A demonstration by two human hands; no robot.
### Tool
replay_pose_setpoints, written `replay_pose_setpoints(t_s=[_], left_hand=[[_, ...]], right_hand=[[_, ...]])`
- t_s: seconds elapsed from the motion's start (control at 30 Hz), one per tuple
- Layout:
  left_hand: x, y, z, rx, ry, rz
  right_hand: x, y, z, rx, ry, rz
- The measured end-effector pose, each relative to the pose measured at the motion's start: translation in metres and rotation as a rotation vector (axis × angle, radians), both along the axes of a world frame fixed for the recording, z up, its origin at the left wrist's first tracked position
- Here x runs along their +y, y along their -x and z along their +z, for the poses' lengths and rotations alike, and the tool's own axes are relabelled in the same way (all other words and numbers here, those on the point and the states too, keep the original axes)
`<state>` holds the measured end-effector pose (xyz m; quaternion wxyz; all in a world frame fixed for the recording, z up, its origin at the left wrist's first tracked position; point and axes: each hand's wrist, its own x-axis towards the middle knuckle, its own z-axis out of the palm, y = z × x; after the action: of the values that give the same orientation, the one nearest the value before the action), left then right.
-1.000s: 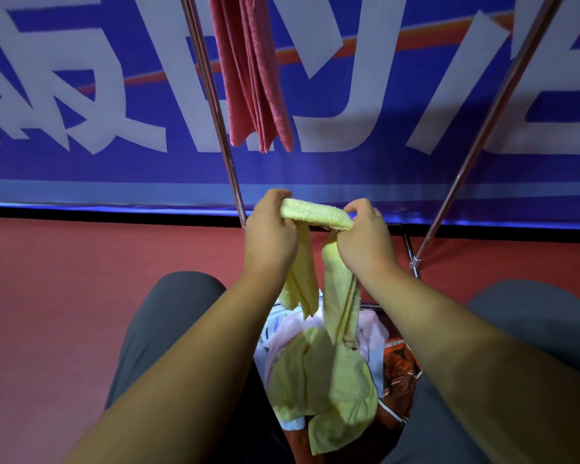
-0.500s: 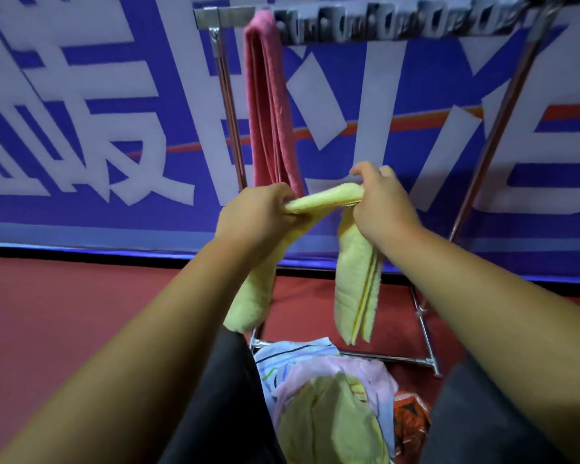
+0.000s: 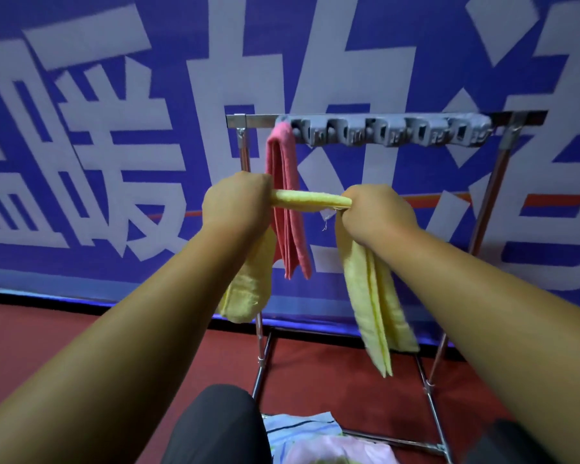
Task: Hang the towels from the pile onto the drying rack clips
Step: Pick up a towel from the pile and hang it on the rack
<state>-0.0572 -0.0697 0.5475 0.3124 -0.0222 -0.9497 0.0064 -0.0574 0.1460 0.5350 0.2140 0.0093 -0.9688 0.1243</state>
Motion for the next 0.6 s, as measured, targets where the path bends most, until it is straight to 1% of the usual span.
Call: replay_pose_setpoints(t_s=[0.1, 0.17, 0.3, 0.43, 0.6], left_hand=[[-0.003, 0.010, 0.020, -0.038, -0.080, 0.026], [-0.006, 0.017, 0.032, -0.046, -0.121, 0.030], [-0.013, 0.030, 0.054, 0.002, -0.125, 0.063], [-0.020, 0.045, 0.073, 0.034, -0.188, 0.096], [-0.028, 0.071, 0.097, 0.067, -0.271, 0.092]], right_hand=[[-0.007, 0.005, 0.024, -0.007, 0.025, -0.009], [-0.011, 0.010, 0.037, -0.007, 0.078, -0.007], [-0.022, 0.021, 0.059, 0.006, 0.163, 0.006], [-0.033, 0.037, 0.081, 0.039, 0.150, 0.036], [-0.041, 0.068, 0.104, 0.124, 0.107, 0.008]])
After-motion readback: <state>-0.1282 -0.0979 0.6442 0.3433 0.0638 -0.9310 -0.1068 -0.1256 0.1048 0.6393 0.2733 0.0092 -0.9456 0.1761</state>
